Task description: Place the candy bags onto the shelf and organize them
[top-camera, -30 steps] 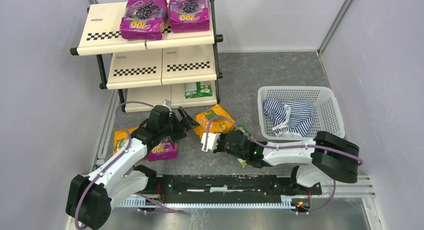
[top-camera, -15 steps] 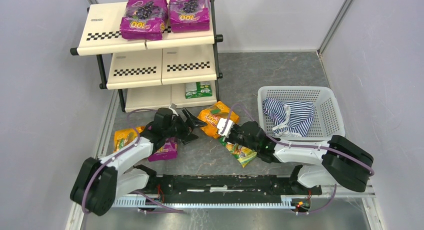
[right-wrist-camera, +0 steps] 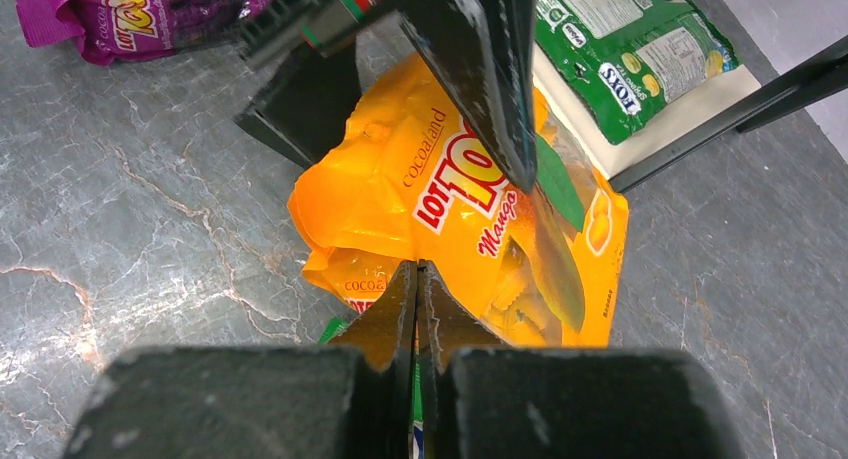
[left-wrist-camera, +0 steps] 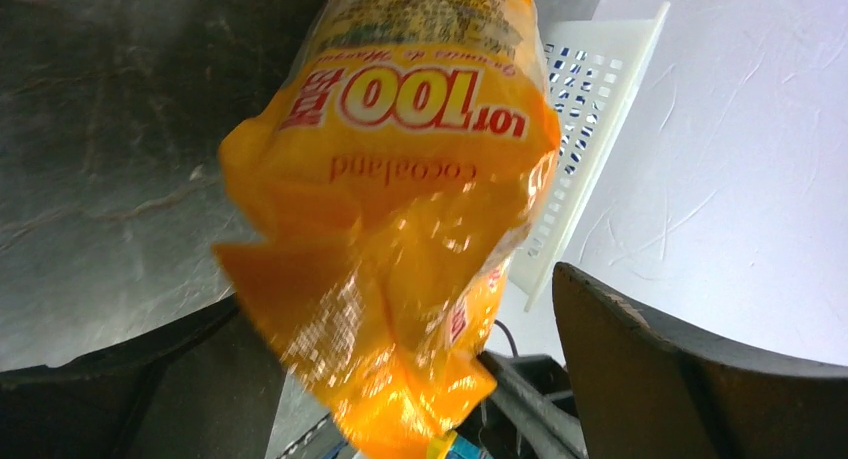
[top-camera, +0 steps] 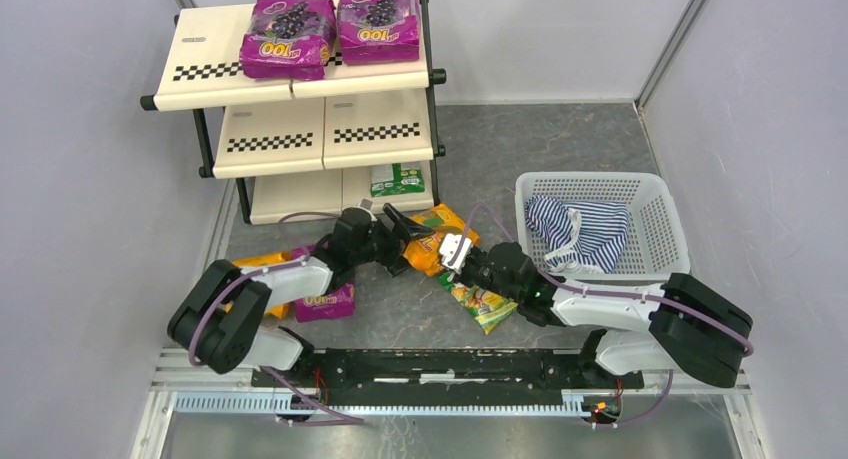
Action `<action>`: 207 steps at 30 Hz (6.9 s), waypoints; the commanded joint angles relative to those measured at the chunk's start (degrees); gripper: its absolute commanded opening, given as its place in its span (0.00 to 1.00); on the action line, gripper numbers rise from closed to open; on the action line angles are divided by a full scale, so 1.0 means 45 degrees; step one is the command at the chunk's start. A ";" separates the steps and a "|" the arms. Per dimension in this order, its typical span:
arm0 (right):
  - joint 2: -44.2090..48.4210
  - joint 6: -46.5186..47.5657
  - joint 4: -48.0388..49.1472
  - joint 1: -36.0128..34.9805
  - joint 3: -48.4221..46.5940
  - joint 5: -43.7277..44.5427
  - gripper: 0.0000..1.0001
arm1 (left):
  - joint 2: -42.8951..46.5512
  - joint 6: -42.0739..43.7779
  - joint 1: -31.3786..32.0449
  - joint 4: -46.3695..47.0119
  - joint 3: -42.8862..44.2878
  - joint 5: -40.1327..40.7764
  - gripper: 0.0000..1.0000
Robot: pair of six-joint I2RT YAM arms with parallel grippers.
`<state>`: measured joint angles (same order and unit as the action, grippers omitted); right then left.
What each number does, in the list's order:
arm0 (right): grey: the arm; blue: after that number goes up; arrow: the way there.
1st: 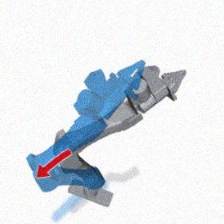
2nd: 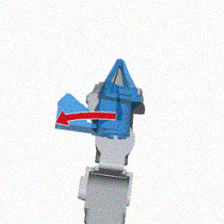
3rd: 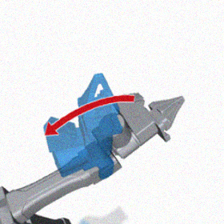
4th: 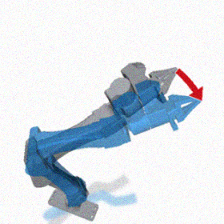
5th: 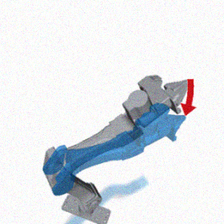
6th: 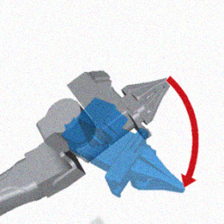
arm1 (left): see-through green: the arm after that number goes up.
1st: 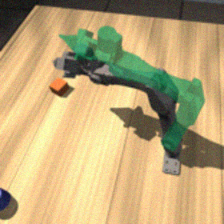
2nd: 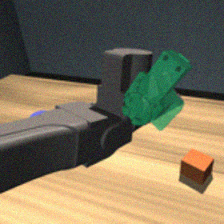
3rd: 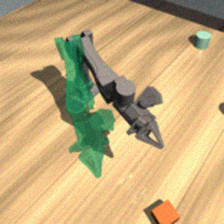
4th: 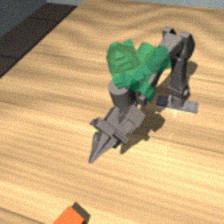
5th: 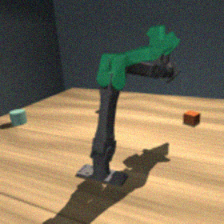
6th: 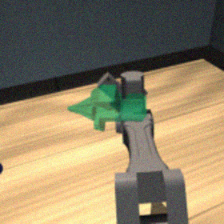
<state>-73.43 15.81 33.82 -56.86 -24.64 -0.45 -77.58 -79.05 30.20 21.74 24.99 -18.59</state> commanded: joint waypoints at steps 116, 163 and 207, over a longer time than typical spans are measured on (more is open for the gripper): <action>1.0224 -0.2830 -0.2965 0.0116 0.0878 0.3300 0.91 | -0.1926 0.2128 0.0165 -0.1039 0.8513 1.1163 0.95; 0.9733 -0.2928 -0.2725 0.0116 0.1292 0.3439 0.92 | 0.2193 0.2772 -0.0681 -0.4931 0.6810 0.6968 0.53; 0.5100 -0.4046 -0.4430 0.0116 -0.0176 0.0984 0.95 | 0.5242 0.7979 -0.1175 -1.1116 0.6503 0.4459 1.00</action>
<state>-44.21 0.25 17.28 -56.49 -20.43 9.30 -56.80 -50.46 25.08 -21.58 58.50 8.19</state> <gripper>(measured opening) 0.934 0.994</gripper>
